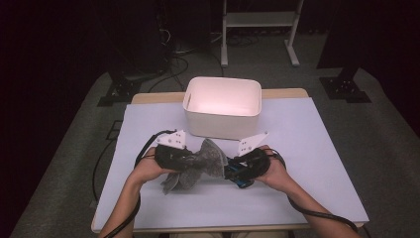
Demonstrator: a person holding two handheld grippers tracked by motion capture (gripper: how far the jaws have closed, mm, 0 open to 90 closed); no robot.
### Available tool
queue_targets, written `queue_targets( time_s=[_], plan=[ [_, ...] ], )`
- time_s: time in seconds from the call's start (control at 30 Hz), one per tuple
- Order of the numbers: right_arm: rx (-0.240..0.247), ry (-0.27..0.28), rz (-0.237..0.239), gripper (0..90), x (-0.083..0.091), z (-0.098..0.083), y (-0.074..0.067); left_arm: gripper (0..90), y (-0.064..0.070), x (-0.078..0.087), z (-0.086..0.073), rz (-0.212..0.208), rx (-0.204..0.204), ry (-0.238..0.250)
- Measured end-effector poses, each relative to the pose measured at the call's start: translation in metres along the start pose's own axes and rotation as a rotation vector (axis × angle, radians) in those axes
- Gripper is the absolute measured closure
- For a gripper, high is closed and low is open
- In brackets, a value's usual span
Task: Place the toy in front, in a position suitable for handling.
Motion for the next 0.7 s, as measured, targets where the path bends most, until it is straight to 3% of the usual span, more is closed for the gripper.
queue_targets(
  time_s=[0.13, 0.3, 0.47, 0.6, 0.7],
  plan=[
    [0.021, -0.007, 0.006, 55.4, -0.006, 0.003, -0.004, 75.3, 0.005, 0.002, 0.013, 0.000, -0.038, -0.025],
    [0.024, -0.054, -0.005, 55.4, -0.007, -0.007, -0.005, 75.2, 0.009, -0.014, 0.015, -0.023, -0.046, -0.061],
    [0.004, -0.038, -0.009, 55.2, 0.002, -0.017, -0.005, 75.2, 0.009, -0.025, 0.023, -0.053, -0.049, -0.016],
    [-0.001, -0.037, -0.005, 54.9, 0.009, -0.021, -0.005, 75.2, 0.014, -0.030, 0.032, -0.067, -0.074, -0.027],
    [0.027, -0.064, -0.019, 53.8, 0.013, -0.021, -0.009, 75.2, 0.018, -0.032, 0.039, -0.074, -0.090, -0.040]
  ],
)
Point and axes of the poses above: each handheld gripper's, and its own axes: x roughly backward along the jaws, z roughly out of its top, y roughly to its right, the point moved 5 cm from there along -x, roughly forward along the jaws, and after that the axes turned 3 degrees about z, right-handed, at the moved point
